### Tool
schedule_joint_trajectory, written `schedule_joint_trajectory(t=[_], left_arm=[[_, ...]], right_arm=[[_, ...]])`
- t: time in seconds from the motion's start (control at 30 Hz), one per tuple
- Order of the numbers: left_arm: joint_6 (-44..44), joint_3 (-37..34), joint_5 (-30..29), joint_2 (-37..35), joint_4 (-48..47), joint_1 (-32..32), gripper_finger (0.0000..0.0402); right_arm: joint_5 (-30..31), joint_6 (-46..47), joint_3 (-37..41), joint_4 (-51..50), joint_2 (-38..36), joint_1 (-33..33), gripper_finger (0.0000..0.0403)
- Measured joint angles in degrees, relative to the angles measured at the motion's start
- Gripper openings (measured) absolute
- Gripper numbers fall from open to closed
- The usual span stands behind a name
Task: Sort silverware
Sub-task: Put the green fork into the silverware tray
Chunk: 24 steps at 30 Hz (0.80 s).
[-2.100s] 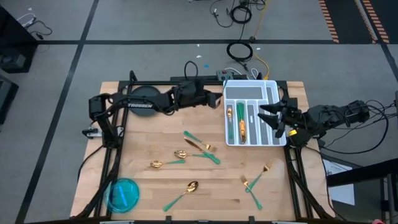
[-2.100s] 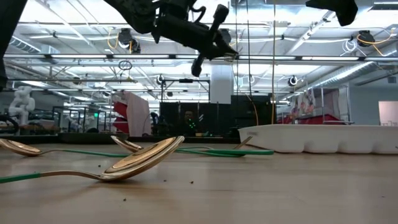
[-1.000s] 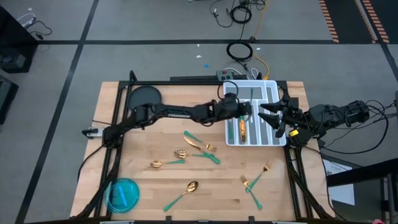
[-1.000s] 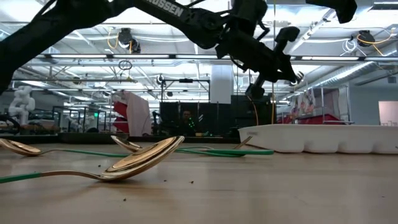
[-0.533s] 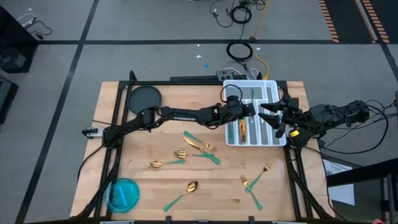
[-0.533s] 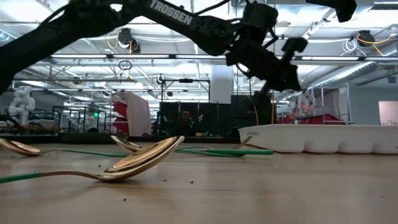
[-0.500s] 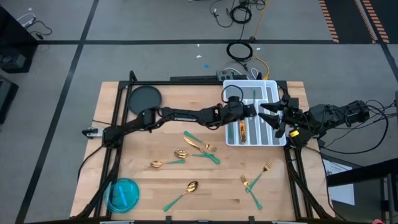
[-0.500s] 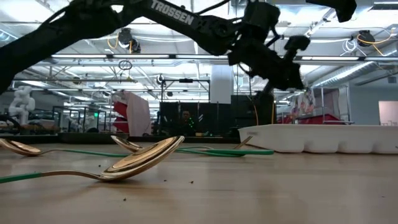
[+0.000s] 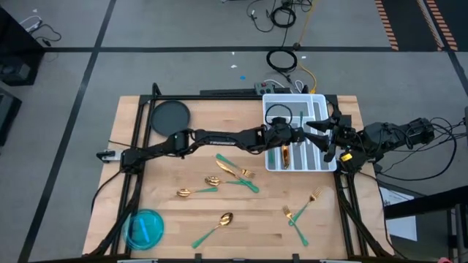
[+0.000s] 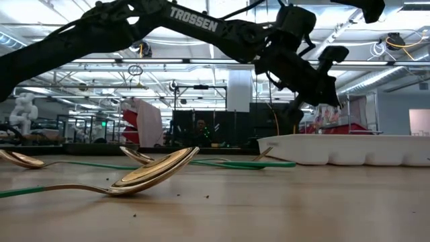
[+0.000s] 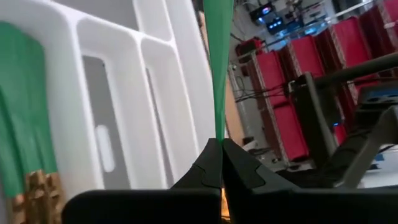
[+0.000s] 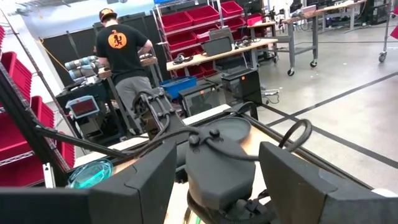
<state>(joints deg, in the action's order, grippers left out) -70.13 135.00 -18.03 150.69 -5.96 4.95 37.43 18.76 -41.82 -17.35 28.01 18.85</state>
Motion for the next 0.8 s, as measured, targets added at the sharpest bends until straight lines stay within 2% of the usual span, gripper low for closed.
schedule_joint_trajectory(t=[0.8], left_arm=[[-3.06, -0.04, 0.90, 2.99, -2.06, -0.59, 0.0000]], right_arm=[[0.04, 0.05, 0.00, -0.52, 0.04, 0.00, 0.0224]])
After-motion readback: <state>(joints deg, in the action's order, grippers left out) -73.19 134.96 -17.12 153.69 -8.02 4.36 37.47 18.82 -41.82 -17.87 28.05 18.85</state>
